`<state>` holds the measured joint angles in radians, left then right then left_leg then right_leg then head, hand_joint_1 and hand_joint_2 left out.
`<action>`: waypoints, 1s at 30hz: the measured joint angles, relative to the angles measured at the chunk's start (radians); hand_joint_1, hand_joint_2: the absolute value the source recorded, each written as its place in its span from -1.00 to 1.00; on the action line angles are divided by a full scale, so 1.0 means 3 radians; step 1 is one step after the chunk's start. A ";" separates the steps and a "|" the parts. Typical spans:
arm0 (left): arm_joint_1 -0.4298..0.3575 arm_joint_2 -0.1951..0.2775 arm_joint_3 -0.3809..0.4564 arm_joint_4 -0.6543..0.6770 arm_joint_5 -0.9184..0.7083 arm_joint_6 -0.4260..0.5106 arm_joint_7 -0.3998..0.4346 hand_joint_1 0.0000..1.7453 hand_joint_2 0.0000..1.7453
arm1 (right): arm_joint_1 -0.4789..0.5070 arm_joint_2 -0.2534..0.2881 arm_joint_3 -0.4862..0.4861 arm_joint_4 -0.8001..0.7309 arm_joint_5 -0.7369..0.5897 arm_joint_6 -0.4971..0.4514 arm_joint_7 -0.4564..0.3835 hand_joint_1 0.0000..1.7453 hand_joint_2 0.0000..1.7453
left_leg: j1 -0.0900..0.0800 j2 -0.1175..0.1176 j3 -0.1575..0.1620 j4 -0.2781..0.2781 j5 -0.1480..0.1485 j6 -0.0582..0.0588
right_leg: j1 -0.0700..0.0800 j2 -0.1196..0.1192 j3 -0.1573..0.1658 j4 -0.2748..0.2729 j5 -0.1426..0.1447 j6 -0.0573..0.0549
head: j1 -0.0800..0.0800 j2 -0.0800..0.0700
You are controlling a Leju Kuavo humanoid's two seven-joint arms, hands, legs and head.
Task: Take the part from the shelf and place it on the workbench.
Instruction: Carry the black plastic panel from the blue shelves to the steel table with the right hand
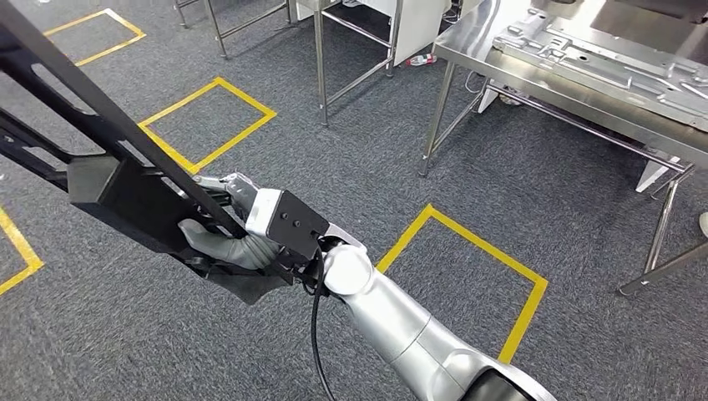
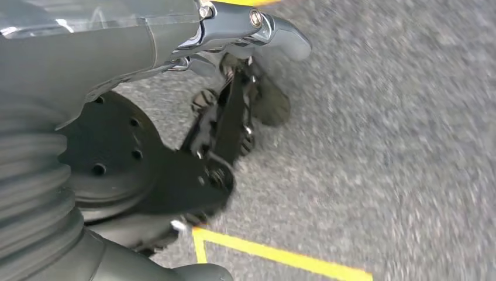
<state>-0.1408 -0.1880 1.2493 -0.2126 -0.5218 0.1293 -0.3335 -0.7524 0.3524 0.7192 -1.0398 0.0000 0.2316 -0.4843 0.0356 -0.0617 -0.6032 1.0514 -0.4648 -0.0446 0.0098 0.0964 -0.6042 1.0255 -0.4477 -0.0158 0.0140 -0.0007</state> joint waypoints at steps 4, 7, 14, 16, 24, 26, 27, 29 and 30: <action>0.0000 -0.0005 0.0001 0.0000 0.0004 -0.0009 -0.0002 -1.00 1.00 | -0.0002 -0.0003 0.0006 0.0000 0.0000 -0.0004 0.0001 0.64 1.00 | -0.0008 0.0044 0.0012 -0.0039 -0.0008 0.0091 | -0.0010 0.0022 -0.0065 0.0050 -0.0014 0.0066 | 0.0006 0.0000; 0.0005 -0.0011 0.0002 0.0000 0.0009 -0.0020 -0.0013 -1.00 1.00 | -0.0015 -0.0004 0.0014 0.0000 0.0006 -0.0014 0.0001 0.64 1.00 | -0.0014 0.0151 0.0023 -0.0056 -0.0006 0.0143 | -0.0014 -0.0230 -0.0289 0.0489 -0.0235 0.0116 | 0.0047 0.0000; -0.0007 -0.0023 0.0002 0.0000 0.0020 -0.0024 -0.0020 -1.00 1.00 | -0.0020 -0.0005 0.0023 -0.0003 0.0061 -0.0055 0.0003 0.64 1.00 | -0.0053 0.0410 0.0088 -0.0062 -0.0060 0.0138 | 0.0010 -0.0471 -0.0187 0.0229 0.0003 0.0041 | 0.0053 0.0001; -0.0013 -0.0033 0.0002 0.0000 0.0020 -0.0024 -0.0014 -1.00 1.00 | -0.0029 -0.0005 0.0024 -0.0007 0.0074 -0.0060 0.0004 0.64 1.00 | -0.0056 0.0469 0.0109 -0.0073 -0.0072 0.0109 | 0.0059 -0.0567 -0.0076 0.0005 0.0043 -0.0011 | 0.0051 0.0001; -0.0018 -0.0028 0.0000 0.0000 0.0004 -0.0007 0.0006 -1.00 1.00 | -0.0034 0.0000 0.0029 -0.0028 0.0118 -0.0091 0.0031 0.64 1.00 | -0.0044 0.0237 -0.0230 0.0691 -0.0444 0.0012 | 0.0020 -0.0281 0.0021 -0.0126 0.0091 -0.0068 | 0.0034 0.0000; -0.0012 -0.0019 0.0000 0.0000 0.0002 -0.0005 0.0004 -1.00 1.00 | -0.0019 0.0000 0.0032 -0.0027 0.0121 -0.0094 0.0036 0.64 1.00 | -0.0041 0.0227 -0.0320 0.0785 -0.0376 -0.0001 | 0.0019 -0.0183 0.0022 -0.0103 0.0080 -0.0067 | 0.0033 0.0000; -0.0013 -0.0014 0.0000 0.0000 0.0001 -0.0005 0.0003 -1.00 1.00 | -0.0016 0.0000 0.0033 -0.0027 0.0122 -0.0098 0.0038 0.64 1.00 | -0.0036 0.0216 -0.0268 0.0627 -0.0250 -0.0004 | 0.0017 -0.0135 0.0023 -0.0086 0.0070 -0.0061 | 0.0033 0.0000; -0.0016 -0.0003 -0.0001 0.0000 0.0000 -0.0006 0.0000 -1.00 1.00 | -0.0016 0.0000 0.0034 -0.0027 0.0122 -0.0106 0.0037 0.64 1.00 | -0.0017 0.0108 -0.0088 0.0183 -0.0037 -0.0002 | 0.0013 -0.0050 0.0013 -0.0035 0.0041 -0.0036 | 0.0034 0.0000; -0.0018 0.0000 -0.0001 0.0000 -0.0001 -0.0009 0.0000 -1.00 1.00 | -0.0016 0.0000 0.0035 -0.0027 0.0122 -0.0108 0.0036 0.64 1.00 | -0.0010 0.0045 -0.0024 0.0035 0.0008 0.0010 | 0.0012 -0.0013 -0.0003 -0.0011 0.0031 -0.0019 | 0.0035 0.0000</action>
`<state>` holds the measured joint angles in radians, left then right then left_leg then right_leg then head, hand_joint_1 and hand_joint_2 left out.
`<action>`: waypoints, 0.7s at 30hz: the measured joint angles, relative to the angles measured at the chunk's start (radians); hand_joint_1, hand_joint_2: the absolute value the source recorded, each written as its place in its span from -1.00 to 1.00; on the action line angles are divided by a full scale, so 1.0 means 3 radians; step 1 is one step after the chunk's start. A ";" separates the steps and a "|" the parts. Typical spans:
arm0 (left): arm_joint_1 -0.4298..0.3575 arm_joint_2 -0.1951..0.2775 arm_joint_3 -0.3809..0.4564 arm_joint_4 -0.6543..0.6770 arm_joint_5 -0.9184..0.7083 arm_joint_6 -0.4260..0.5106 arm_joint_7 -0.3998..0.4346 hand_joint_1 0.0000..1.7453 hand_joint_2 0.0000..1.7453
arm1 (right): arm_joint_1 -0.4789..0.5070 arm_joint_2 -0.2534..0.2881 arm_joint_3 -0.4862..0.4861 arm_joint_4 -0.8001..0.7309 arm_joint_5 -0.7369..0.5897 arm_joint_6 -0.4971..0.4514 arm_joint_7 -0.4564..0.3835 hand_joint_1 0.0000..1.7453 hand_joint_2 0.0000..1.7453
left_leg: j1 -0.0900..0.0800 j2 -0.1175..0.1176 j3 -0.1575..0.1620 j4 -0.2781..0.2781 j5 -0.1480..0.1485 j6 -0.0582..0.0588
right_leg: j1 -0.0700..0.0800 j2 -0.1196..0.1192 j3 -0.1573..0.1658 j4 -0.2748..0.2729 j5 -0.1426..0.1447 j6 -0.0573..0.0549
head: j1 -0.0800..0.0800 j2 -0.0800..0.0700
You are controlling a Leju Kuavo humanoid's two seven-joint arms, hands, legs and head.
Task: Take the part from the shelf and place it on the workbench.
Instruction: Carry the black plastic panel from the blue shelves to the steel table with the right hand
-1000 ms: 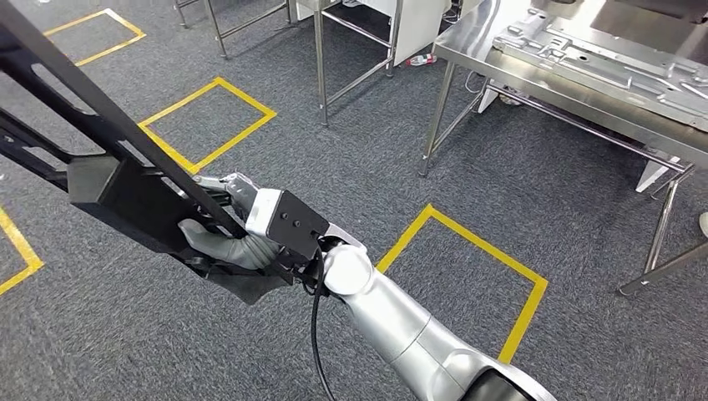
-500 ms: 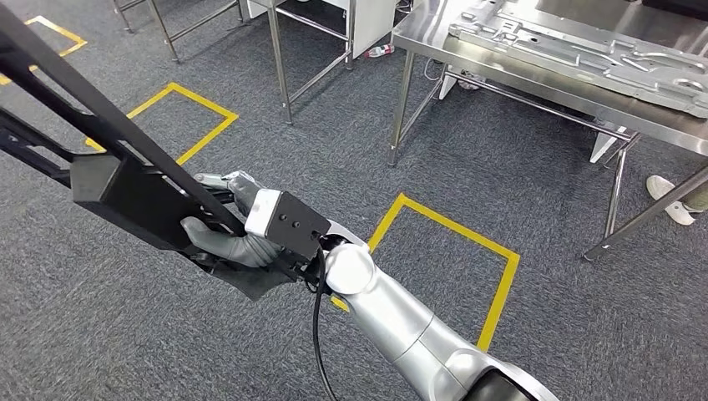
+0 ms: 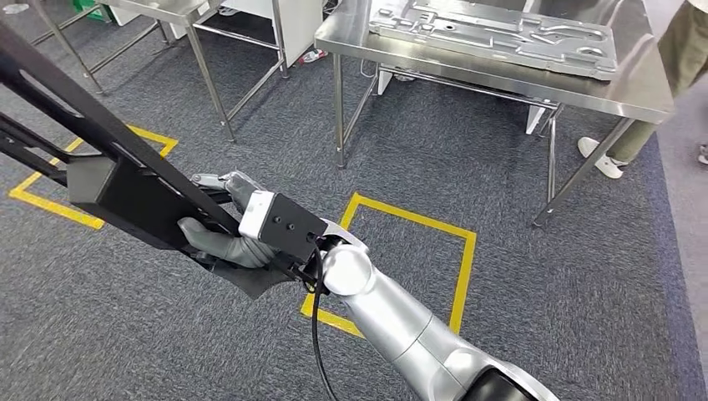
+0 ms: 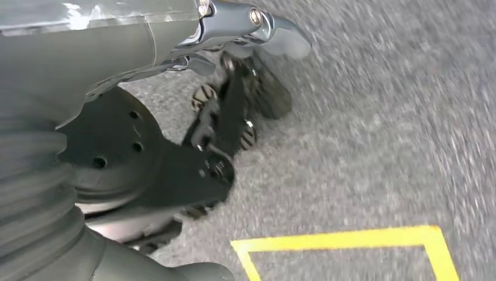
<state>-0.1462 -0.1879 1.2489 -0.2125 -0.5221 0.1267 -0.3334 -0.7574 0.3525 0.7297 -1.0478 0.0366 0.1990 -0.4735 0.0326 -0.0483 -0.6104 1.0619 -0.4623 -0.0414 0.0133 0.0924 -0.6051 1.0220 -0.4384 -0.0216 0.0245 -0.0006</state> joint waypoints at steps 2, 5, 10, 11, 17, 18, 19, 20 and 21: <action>-0.0006 0.0004 -0.0001 0.0000 -0.0001 -0.0004 0.0000 -1.00 1.00 | 0.0001 -0.0001 0.0003 0.0001 0.0001 0.0000 -0.0003 0.64 1.00 | -0.0004 -0.0063 0.0034 -0.0073 -0.0015 0.0038 | -0.0008 0.0061 -0.0036 0.0021 -0.0001 0.0035 | 0.0000 0.0000; -0.0020 0.0007 -0.0003 -0.0001 -0.0001 -0.0005 0.0000 -1.00 1.00 | 0.0000 -0.0005 0.0005 0.0000 0.0002 0.0000 -0.0008 0.64 1.00 | 0.0005 0.0033 0.0045 -0.0099 0.0002 0.0108 | -0.0005 0.0016 -0.0082 0.0081 -0.0036 0.0084 | 0.0013 0.0001; -0.0016 0.0006 -0.0003 -0.0001 0.0001 -0.0009 0.0007 -1.00 1.00 | 0.0004 -0.0006 0.0017 0.0005 0.0003 0.0002 -0.0012 0.64 1.00 | 0.0000 0.0224 0.0057 -0.0115 -0.0011 0.0149 | -0.0040 -0.0277 -0.0550 0.0968 -0.0405 0.0146 | 0.0054 0.0001; -0.0016 0.0006 -0.0003 -0.0001 0.0002 -0.0007 0.0009 -1.00 1.00 | 0.0007 -0.0006 0.0020 0.0007 0.0004 0.0003 -0.0012 0.64 1.00 | 0.0000 0.0258 0.0063 -0.0114 -0.0019 0.0144 | -0.0052 -0.0287 -0.0564 0.0976 -0.0365 0.0152 | 0.0055 0.0001; -0.0024 -0.0006 -0.0003 0.0000 0.0002 -0.0004 0.0023 -1.00 1.00 | -0.0006 -0.0006 0.0035 0.0013 0.0034 -0.0003 -0.0016 0.64 1.00 | -0.0014 0.0385 0.0139 -0.0127 -0.0074 0.0062 | -0.0007 -0.0440 -0.0075 0.0010 0.0024 0.0077 | 0.0053 0.0000; -0.0025 -0.0007 -0.0003 0.0000 0.0002 -0.0004 0.0024 -1.00 1.00 | -0.0006 -0.0006 0.0038 0.0014 0.0055 -0.0013 -0.0018 0.64 1.00 | -0.0016 0.0403 0.0151 -0.0139 -0.0076 0.0041 | -0.0001 -0.0418 -0.0075 0.0000 0.0026 0.0064 | 0.0053 0.0000; -0.0028 -0.0009 -0.0003 0.0000 0.0003 -0.0003 0.0024 -1.00 1.00 | -0.0007 -0.0004 0.0041 0.0015 0.0097 -0.0034 -0.0021 0.64 1.00 | -0.0012 0.0413 0.0168 -0.0150 -0.0085 0.0022 | -0.0010 -0.0396 -0.0058 -0.0024 0.0033 0.0050 | 0.0051 0.0000; -0.0030 -0.0010 -0.0003 0.0000 0.0003 -0.0002 0.0024 -1.00 1.00 | -0.0011 -0.0002 0.0047 0.0016 0.0153 -0.0063 -0.0024 0.64 1.00 | -0.0008 0.0393 0.0174 -0.0135 -0.0106 0.0007 | -0.0019 -0.0378 -0.0032 -0.0055 0.0041 0.0032 | 0.0050 0.0000; -0.0030 -0.0011 -0.0003 0.0000 0.0003 -0.0001 0.0025 -1.00 1.00 | -0.0019 0.0000 0.0058 0.0017 0.0216 -0.0097 -0.0027 0.64 1.00 | -0.0005 0.0350 0.0150 -0.0059 -0.0157 -0.0003 | -0.0029 -0.0364 -0.0003 -0.0088 0.0050 0.0014 | 0.0045 0.0000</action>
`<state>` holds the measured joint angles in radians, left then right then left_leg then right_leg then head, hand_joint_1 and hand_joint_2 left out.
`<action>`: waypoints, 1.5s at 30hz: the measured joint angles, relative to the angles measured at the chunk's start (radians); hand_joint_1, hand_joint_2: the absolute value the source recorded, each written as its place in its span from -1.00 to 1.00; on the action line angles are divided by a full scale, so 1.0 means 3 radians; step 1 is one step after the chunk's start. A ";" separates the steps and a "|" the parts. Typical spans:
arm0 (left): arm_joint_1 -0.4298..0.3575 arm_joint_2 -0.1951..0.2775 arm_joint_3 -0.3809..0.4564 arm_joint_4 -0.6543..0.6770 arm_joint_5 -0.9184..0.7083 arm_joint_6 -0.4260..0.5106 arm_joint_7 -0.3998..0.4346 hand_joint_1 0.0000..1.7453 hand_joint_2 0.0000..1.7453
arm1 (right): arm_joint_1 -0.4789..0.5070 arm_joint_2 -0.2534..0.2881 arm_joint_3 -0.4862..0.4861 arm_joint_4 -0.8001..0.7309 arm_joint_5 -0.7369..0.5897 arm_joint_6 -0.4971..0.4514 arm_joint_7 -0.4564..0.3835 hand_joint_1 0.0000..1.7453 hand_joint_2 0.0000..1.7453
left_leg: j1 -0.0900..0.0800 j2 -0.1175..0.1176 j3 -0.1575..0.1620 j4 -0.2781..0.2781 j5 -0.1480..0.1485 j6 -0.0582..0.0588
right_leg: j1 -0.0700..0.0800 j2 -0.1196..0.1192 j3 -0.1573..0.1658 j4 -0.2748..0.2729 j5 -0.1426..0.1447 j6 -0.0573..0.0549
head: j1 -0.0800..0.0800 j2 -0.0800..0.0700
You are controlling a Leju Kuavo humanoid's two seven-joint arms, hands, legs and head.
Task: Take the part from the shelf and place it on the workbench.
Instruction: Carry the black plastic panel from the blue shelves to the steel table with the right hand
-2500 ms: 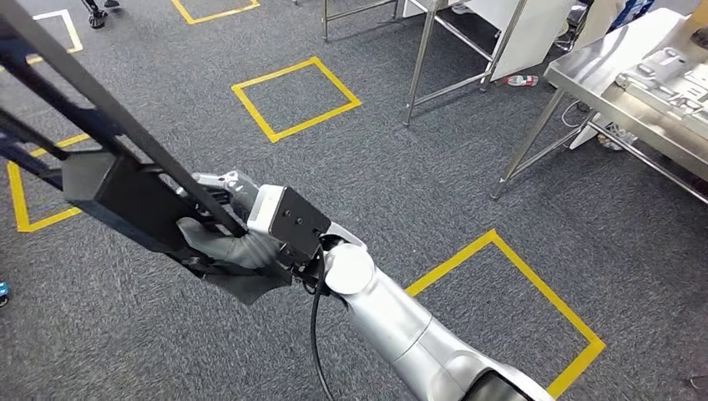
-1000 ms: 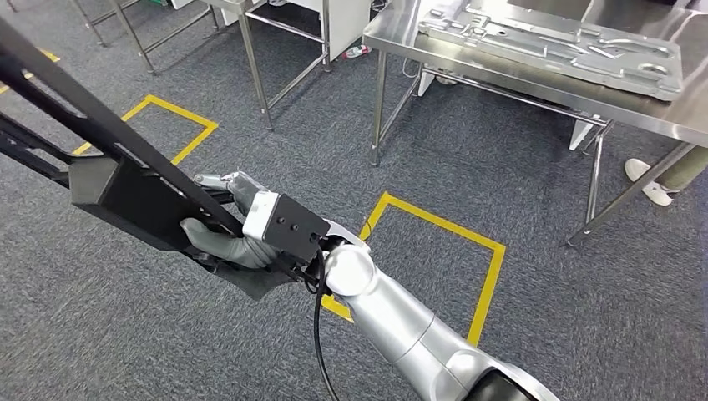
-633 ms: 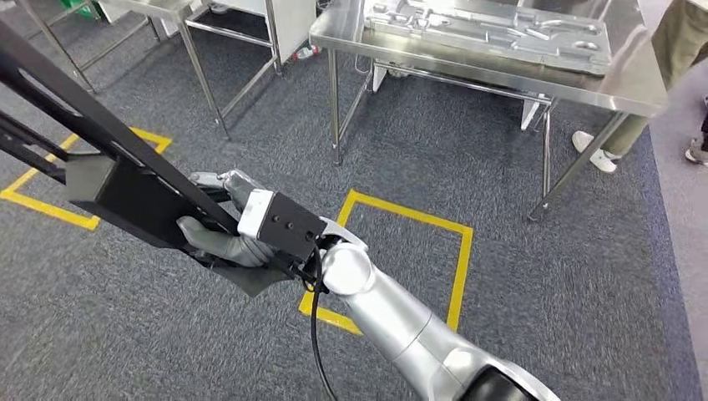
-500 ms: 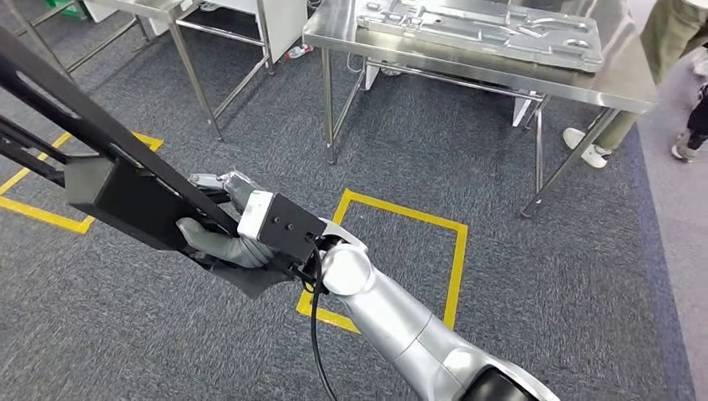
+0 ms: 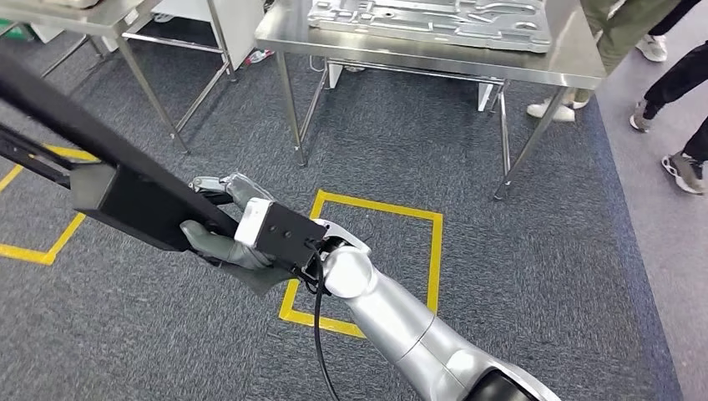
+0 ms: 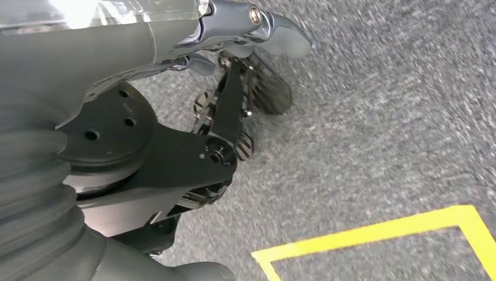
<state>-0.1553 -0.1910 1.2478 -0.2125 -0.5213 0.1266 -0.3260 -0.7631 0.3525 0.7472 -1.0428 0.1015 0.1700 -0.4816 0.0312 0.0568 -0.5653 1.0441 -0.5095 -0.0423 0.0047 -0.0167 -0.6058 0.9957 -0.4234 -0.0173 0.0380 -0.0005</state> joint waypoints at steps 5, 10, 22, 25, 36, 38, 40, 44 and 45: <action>0.0028 0.0002 0.0001 0.0000 0.0004 0.0002 0.0001 -1.00 1.00 | 0.0005 0.0001 0.0090 0.0016 0.0168 -0.0090 0.0015 0.64 1.00 | 0.0000 -0.0163 -0.0473 0.0841 -0.0263 -0.0021 | 0.0016 0.0084 0.0057 -0.0018 -0.0026 -0.0051 | -0.0025 0.0000; 0.0030 0.0007 0.0001 0.0000 0.0003 0.0000 -0.0008 -1.00 1.00 | 0.0013 0.0000 0.0134 0.0024 0.0188 -0.0110 0.0045 0.64 1.00 | -0.0015 -0.0186 -0.0162 0.0005 0.0218 0.0040 | 0.0031 0.0150 0.0094 0.0049 -0.0109 -0.0006 | -0.0024 -0.0001; 0.0032 0.0006 -0.0003 -0.0001 0.0000 -0.0083 -0.0092 -1.00 1.00 | 0.0043 -0.0006 0.0152 0.0020 0.0198 -0.0093 0.0096 0.64 1.00 | -0.0002 -0.0167 -0.0099 -0.0101 0.0204 0.0150 | -0.0045 0.0080 -0.0331 0.0780 -0.0325 0.0153 | 0.0008 -0.0001; 0.0031 0.0001 -0.0015 0.0000 -0.0011 -0.0127 -0.0123 -1.00 1.00 | 0.0042 -0.0005 0.0153 0.0018 0.0222 -0.0087 0.0101 0.64 1.00 | -0.0007 -0.0168 -0.0083 -0.0103 0.0189 0.0112 | -0.0024 0.0040 -0.0040 0.0129 -0.0047 0.0105 | 0.0008 -0.0001; 0.0040 -0.0004 -0.0051 -0.0001 -0.0021 -0.0157 -0.0148 -1.00 1.00 | 0.0076 0.0000 0.0153 0.0010 0.0307 -0.0040 0.0111 0.64 1.00 | 0.0000 -0.0163 -0.0489 0.0760 -0.0165 -0.0011 | 0.0000 0.0071 0.0078 -0.0027 -0.0040 -0.0038 | -0.0012 -0.0001; 0.0039 -0.0003 -0.0054 -0.0001 -0.0022 -0.0159 -0.0148 -1.00 1.00 | 0.0080 0.0000 0.0153 0.0010 0.0310 -0.0038 0.0111 0.64 1.00 | 0.0003 -0.0163 -0.0334 0.0401 0.0054 -0.0009 | -0.0001 0.0085 0.0084 0.0010 -0.0072 -0.0023 | -0.0014 -0.0001; 0.0036 -0.0002 -0.0056 -0.0001 -0.0025 -0.0169 -0.0154 -1.00 1.00 | 0.0079 0.0000 0.0153 0.0008 0.0323 -0.0037 0.0112 0.64 1.00 | -0.0006 -0.0170 -0.0166 0.0048 0.0176 0.0016 | 0.0011 0.0095 0.0076 0.0055 -0.0109 0.0009 | -0.0018 0.0000; 0.0036 0.0001 -0.0059 0.0000 -0.0031 -0.0187 -0.0180 -1.00 1.00 | 0.0082 0.0000 0.0153 -0.0003 0.0387 -0.0039 0.0117 0.64 1.00 | -0.0014 -0.0179 -0.0127 -0.0041 0.0166 0.0101 | 0.0017 0.0098 0.0060 0.0083 -0.0137 0.0069 | -0.0012 0.0000; 0.0035 0.0002 -0.0059 0.0000 -0.0031 -0.0189 -0.0185 -1.00 1.00 | 0.0080 0.0000 0.0153 -0.0007 0.0404 -0.0041 0.0118 0.64 1.00 | -0.0011 -0.0178 -0.0120 -0.0048 0.0167 0.0122 | 0.0011 0.0094 0.0044 0.0125 -0.0164 0.0089 | -0.0007 0.0000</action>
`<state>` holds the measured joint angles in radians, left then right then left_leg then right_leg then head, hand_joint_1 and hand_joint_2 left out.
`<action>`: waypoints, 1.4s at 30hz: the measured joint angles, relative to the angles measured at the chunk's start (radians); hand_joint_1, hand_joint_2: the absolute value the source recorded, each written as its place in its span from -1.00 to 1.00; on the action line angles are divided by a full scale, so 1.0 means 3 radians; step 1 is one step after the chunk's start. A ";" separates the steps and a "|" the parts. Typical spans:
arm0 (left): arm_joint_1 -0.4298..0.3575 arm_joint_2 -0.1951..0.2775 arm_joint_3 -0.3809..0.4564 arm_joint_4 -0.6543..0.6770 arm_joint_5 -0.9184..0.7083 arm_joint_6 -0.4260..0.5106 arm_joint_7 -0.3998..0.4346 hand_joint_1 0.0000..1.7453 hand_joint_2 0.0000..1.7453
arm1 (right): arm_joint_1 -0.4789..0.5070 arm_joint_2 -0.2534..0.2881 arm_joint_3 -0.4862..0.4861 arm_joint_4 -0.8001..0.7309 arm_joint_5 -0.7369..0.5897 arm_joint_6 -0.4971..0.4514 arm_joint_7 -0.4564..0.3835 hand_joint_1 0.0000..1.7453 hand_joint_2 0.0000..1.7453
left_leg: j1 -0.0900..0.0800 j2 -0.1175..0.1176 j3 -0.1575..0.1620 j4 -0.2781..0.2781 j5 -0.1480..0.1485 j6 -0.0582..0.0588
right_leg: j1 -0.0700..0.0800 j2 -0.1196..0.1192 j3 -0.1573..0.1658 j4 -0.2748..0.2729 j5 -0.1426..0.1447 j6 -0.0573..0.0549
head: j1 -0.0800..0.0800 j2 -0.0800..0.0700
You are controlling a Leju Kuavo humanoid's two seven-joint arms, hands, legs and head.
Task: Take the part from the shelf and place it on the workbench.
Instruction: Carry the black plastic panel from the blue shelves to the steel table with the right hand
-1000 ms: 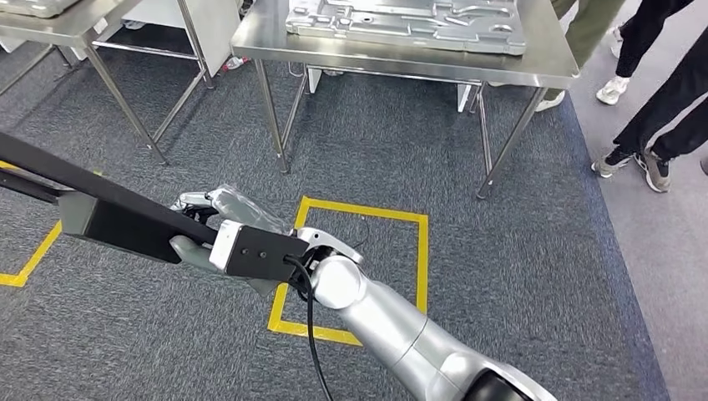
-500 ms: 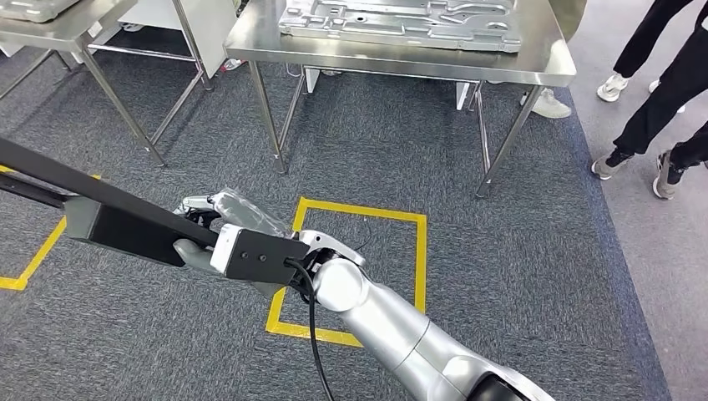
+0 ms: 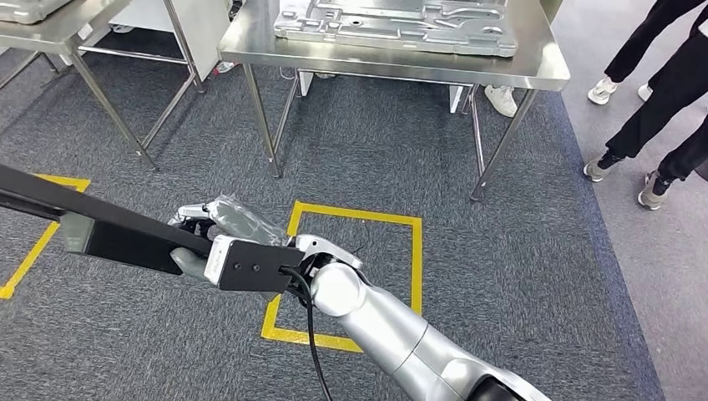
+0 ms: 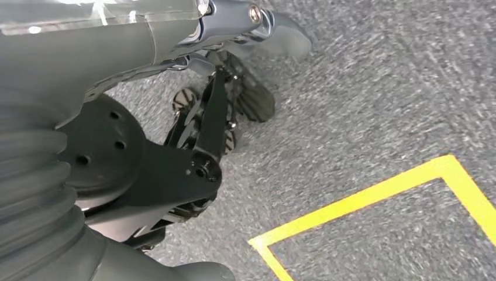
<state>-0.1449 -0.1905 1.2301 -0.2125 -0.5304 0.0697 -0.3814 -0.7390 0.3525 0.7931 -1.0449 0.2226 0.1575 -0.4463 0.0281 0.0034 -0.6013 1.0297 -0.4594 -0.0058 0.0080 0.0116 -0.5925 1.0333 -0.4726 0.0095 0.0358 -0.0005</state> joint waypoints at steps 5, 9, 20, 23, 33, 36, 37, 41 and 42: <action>-0.0006 0.0000 -0.0002 0.0000 -0.0001 -0.0008 -0.0011 -1.00 1.00 | 0.0013 -0.0007 -0.0001 -0.0013 0.0125 -0.0045 0.0004 0.64 1.00 | 0.0003 0.0005 0.0026 -0.0010 -0.0027 0.0046 | -0.0039 -0.0014 -0.0503 0.0897 -0.0338 0.0073 | 0.0014 0.0000; 0.0000 -0.0002 -0.0003 0.0000 -0.0002 -0.0019 -0.0012 -1.00 1.00 | 0.0020 -0.0008 -0.0004 -0.0022 0.0197 -0.0092 0.0008 0.64 1.00 | 0.0003 -0.0003 0.0115 -0.0013 -0.0092 0.0021 | -0.0036 -0.0027 -0.0315 0.0345 0.0089 0.0026 | 0.0014 0.0000; -0.0002 -0.0002 -0.0014 0.0000 -0.0002 -0.0035 -0.0016 -1.00 1.00 | 0.0018 -0.0005 -0.0025 -0.0066 0.0411 -0.0193 0.0045 0.64 1.00 | 0.0003 0.0009 -0.0278 0.0805 -0.0458 -0.0114 | -0.0003 -0.0022 0.0049 -0.0149 0.0089 -0.0148 | -0.0011 0.0000; 0.0006 0.0004 -0.0017 0.0000 -0.0002 -0.0035 -0.0016 -1.00 1.00 | 0.0031 -0.0005 -0.0025 -0.0068 0.0458 -0.0210 0.0056 0.64 1.00 | 0.0003 0.0010 -0.0302 0.0622 -0.0163 -0.0109 | 0.0004 0.0003 0.0137 -0.0127 0.0007 -0.0140 | -0.0011 0.0000; -0.0019 0.0005 -0.0027 0.0000 -0.0012 -0.0026 -0.0010 -1.00 1.00 | 0.0023 -0.0009 -0.0052 -0.0107 0.0522 -0.0254 0.0061 0.64 1.00 | 0.0001 -0.0002 0.0045 -0.0068 0.0013 0.0044 | 0.0000 0.0003 -0.0048 0.0363 -0.0261 0.0020 | 0.0023 0.0000; -0.0022 0.0003 -0.0029 0.0000 -0.0018 -0.0024 -0.0006 -1.00 1.00 | 0.0043 -0.0019 -0.0075 -0.0111 0.0524 -0.0256 0.0064 0.64 1.00 | 0.0001 -0.0004 0.0100 -0.0070 -0.0042 0.0051 | -0.0034 -0.0003 -0.0444 0.0894 -0.0388 0.0054 | 0.0028 0.0000; -0.0020 0.0003 -0.0030 0.0000 -0.0021 -0.0023 -0.0003 -1.00 1.00 | 0.0050 -0.0022 -0.0080 -0.0111 0.0526 -0.0257 0.0065 0.64 1.00 | 0.0001 -0.0006 0.0133 -0.0070 -0.0066 0.0045 | -0.0041 -0.0007 -0.0474 0.0857 -0.0304 0.0055 | 0.0029 0.0000; -0.0029 -0.0004 -0.0043 0.0000 -0.0030 -0.0009 0.0019 -1.00 1.00 | 0.0054 -0.0027 -0.0100 -0.0113 0.0543 -0.0260 0.0066 0.64 1.00 | 0.0003 -0.0011 0.0250 -0.0083 -0.0152 -0.0002 | -0.0022 -0.0031 -0.0255 0.0067 0.0225 -0.0005 | 0.0020 0.0000; -0.0035 -0.0007 -0.0047 0.0000 -0.0031 0.0000 0.0030 -1.00 1.00 | 0.0055 -0.0029 -0.0105 -0.0114 0.0547 -0.0262 0.0066 0.64 1.00 | 0.0004 -0.0010 0.0256 -0.0094 -0.0162 -0.0022 | -0.0007 -0.0035 -0.0230 -0.0045 0.0270 -0.0027 | 0.0015 0.0000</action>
<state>-0.1555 -0.1927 1.2159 -0.2125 -0.5398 0.0696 -0.3723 -0.7226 0.3439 0.7615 -1.0792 0.3868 0.0789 -0.4265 0.0294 0.0003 -0.5244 1.0013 -0.5082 -0.0123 0.0060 0.0009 -0.6614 1.0197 -0.3917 0.0013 0.0403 -0.0006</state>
